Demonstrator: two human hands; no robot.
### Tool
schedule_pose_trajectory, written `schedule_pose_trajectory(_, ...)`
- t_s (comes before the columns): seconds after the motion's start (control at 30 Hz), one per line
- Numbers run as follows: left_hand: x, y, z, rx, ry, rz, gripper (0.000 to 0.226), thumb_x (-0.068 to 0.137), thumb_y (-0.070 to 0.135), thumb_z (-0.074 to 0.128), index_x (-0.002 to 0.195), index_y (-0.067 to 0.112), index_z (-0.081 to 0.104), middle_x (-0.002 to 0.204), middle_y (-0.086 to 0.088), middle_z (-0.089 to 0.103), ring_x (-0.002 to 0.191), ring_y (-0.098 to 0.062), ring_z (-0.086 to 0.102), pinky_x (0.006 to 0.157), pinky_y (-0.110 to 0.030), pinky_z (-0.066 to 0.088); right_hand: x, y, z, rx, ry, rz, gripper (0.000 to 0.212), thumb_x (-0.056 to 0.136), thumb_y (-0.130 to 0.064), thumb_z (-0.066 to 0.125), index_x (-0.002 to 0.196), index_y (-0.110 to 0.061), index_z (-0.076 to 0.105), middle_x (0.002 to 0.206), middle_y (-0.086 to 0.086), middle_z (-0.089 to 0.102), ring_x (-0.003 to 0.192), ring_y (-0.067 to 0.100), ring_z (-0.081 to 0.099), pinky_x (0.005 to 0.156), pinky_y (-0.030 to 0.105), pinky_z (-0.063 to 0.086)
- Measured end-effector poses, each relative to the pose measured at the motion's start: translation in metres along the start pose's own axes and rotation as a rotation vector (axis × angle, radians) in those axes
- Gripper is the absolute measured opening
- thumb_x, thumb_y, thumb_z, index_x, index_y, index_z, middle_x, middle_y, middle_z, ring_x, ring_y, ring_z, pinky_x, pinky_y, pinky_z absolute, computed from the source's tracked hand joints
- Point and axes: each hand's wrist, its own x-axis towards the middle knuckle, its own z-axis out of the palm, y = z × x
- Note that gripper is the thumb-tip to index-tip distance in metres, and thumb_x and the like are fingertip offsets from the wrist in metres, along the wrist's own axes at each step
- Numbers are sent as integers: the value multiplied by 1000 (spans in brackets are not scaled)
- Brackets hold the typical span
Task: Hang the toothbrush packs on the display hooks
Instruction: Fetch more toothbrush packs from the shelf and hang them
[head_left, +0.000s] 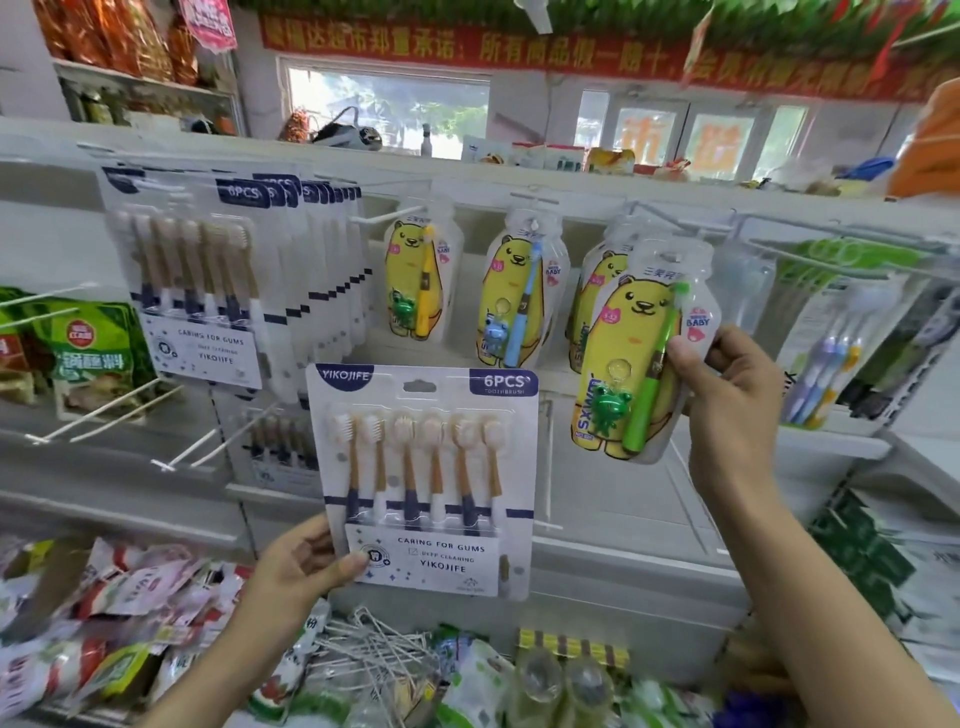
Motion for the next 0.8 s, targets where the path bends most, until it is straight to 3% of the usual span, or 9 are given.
schedule_pose_trajectory(0.03, 1, -1, 0, -8, -13, 8, 41, 72, 16, 86, 109, 12, 69, 99, -4, 78, 90, -23, 73, 68, -21, 58, 6, 2, 0, -7, -5, 21, 17, 93, -4, 63, 96, -18, 71, 88, -3, 75, 84, 17, 68, 81, 48, 56)
schedule_pose_trajectory(0.1, 2, -3, 1, 7, -27, 11, 78, 47, 50, 94, 111, 13, 70, 102, -4, 78, 91, -21, 74, 71, -22, 59, 18, 8, 2, -23, -22, 49, 17, 93, -4, 62, 96, -18, 71, 88, -2, 75, 86, 19, 69, 84, 54, 56)
schedule_pose_trajectory(0.17, 2, -2, 3, 0, -19, 10, 95, 34, 63, 92, 112, 14, 70, 103, -5, 77, 92, -21, 74, 73, -23, 59, 32, 14, 5, -49, -48, 80, 18, 94, -4, 61, 94, -19, 71, 89, -2, 76, 87, 21, 69, 87, 58, 54)
schedule_pose_trajectory(0.33, 3, -3, 6, -34, -34, 28, 97, 34, 64, 93, 112, 12, 70, 104, -7, 77, 94, -22, 73, 75, -24, 59, 65, 25, 10, -108, -66, 176, 19, 96, -7, 59, 95, -22, 71, 97, 3, 75, 98, 26, 71, 94, 58, 54)
schedule_pose_trajectory(0.43, 0, -2, 6, -45, -24, 38, 96, 36, 62, 93, 114, 11, 68, 104, -7, 77, 94, -22, 73, 75, -22, 59, 78, 30, 13, -152, -88, 181, 18, 98, -8, 56, 107, -13, 71, 104, 8, 75, 101, 27, 71, 94, 52, 55)
schedule_pose_trajectory(0.57, -3, -8, 6, -72, -4, 36, 75, 52, 47, 94, 112, 10, 69, 102, -8, 77, 94, -25, 73, 73, -22, 59, 91, 38, 17, -203, -97, 190, 22, 99, -11, 55, 115, -10, 69, 104, 5, 74, 102, 25, 70, 85, 44, 57)
schedule_pose_trajectory(0.7, -9, -15, 1, -70, 13, 21, 91, 38, 61, 93, 112, 12, 70, 104, -9, 77, 94, -26, 74, 75, -26, 60, 90, 46, 15, -231, -92, 171, 17, 97, -14, 57, 108, -13, 69, 101, 4, 74, 98, 21, 71, 85, 42, 58)
schedule_pose_trajectory(0.8, -14, -20, -6, -84, 21, 7, 70, 48, 54, 94, 105, 17, 75, 104, -11, 76, 96, -29, 73, 75, -27, 60, 80, 52, 14, -264, -33, 170, 19, 93, -8, 65, 110, -12, 58, 99, 1, 67, 97, 20, 67, 79, 33, 54)
